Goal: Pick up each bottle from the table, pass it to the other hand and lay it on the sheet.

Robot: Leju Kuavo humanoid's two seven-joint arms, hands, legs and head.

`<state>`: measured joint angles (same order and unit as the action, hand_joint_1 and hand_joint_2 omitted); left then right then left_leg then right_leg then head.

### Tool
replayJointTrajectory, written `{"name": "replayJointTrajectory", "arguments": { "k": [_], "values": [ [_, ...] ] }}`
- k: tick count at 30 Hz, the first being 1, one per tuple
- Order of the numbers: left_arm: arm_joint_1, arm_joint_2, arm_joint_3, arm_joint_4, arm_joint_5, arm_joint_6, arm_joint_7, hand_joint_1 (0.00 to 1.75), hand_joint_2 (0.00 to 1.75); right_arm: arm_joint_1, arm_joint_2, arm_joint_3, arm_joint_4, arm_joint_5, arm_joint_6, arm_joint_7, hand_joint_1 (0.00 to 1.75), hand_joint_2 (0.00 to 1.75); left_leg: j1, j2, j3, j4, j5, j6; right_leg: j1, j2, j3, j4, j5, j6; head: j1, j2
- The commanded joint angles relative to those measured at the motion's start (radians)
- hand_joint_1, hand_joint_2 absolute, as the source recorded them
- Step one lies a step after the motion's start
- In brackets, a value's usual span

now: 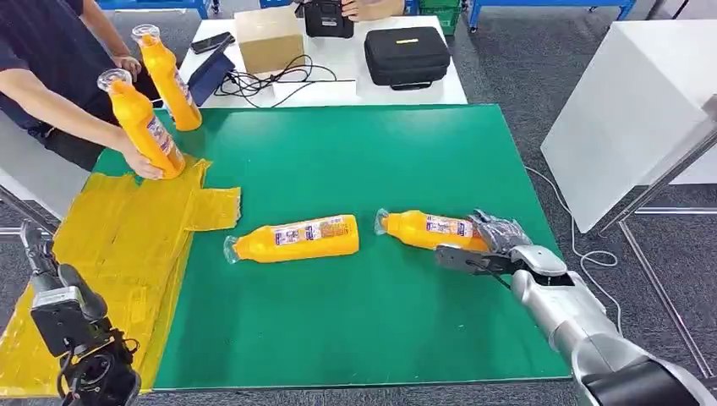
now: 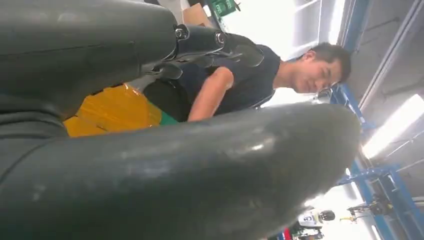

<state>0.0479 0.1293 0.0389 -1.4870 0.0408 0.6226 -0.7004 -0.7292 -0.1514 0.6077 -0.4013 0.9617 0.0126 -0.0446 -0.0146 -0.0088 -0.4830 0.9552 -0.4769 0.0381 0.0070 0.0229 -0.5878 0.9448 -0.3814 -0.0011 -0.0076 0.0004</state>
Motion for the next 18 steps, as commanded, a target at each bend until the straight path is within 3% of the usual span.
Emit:
{"name": "replayJointTrajectory", "arguments": {
  "k": [1, 11, 14, 15, 16, 17, 18],
  "values": [
    [0.017, 0.002, -0.017, -0.014, 0.005, 0.006, 0.002, 0.0, 0.0, 0.018, 0.029, 0.05, 0.139, 0.005, 0.054, 0.013, 1.75, 1.75, 0.001, -0.001, 0.004, -0.001, 0.0, -0.002, 0.001, -0.002, 0.005, -0.002, 0.0, 0.001, 0.0, 0.0],
    [0.033, -0.001, -0.006, 0.007, 0.034, -0.018, 0.002, 0.0, 0.0, -0.033, 0.036, 0.04, 0.139, -0.007, 0.052, 0.002, 1.75, 1.75, 0.002, -0.001, 0.007, -0.002, 0.0, -0.003, 0.001, -0.004, 0.009, -0.003, 0.0, 0.001, 0.0, 0.0],
    [0.045, 0.016, -0.003, 0.015, 0.118, -0.12, 0.074, 0.0, 0.0, -0.08, 0.028, -0.01, 0.123, -0.069, 0.04, -0.055, 1.75, 1.75, 0.001, 0.001, 0.006, -0.001, -0.001, -0.002, 0.001, -0.002, 0.008, -0.002, 0.0, 0.001, 0.0, 0.0],
    [0.062, 0.029, -0.002, 0.006, 0.237, -0.274, 0.144, 0.0, 0.0, -0.101, 0.021, -0.099, 0.092, -0.182, 0.033, -0.158, 1.75, 1.75, 0.001, 0.002, 0.005, 0.0, -0.001, -0.003, 0.0, -0.001, 0.006, -0.001, 0.001, 0.002, 0.0, 0.0],
    [0.07, 0.029, 0.009, 0.003, 0.267, -0.313, 0.157, 0.0, 0.0, -0.124, 0.014, -0.099, 0.087, -0.189, 0.049, -0.161, 1.75, 1.75, 0.0, 0.001, 0.006, 0.0, -0.001, -0.002, 0.0, -0.001, 0.007, -0.001, 0.0, 0.001, 0.0, 0.0],
    [0.087, 0.033, 0.014, -0.007, 0.36, -0.416, 0.203, 0.0, 1.75, -0.136, 0.01, -0.12, 0.054, -0.224, 0.036, -0.198, 1.75, 1.75, 0.0, 0.002, 0.003, 0.001, -0.001, -0.003, 0.0, 0.0, 0.004, 0.0, 0.0, 0.002, 0.0, 0.0],
    [0.11, 0.034, 0.04, -0.016, 0.435, -0.503, 0.242, 0.0, 1.75, -0.167, 0.014, -0.134, 0.012, -0.258, 0.011, -0.202, 1.75, 1.75, 0.001, 0.003, 0.003, 0.001, -0.001, -0.003, 0.0, -0.001, 0.004, 0.0, 0.0, 0.002, 0.0, 0.0]
  ]
}}
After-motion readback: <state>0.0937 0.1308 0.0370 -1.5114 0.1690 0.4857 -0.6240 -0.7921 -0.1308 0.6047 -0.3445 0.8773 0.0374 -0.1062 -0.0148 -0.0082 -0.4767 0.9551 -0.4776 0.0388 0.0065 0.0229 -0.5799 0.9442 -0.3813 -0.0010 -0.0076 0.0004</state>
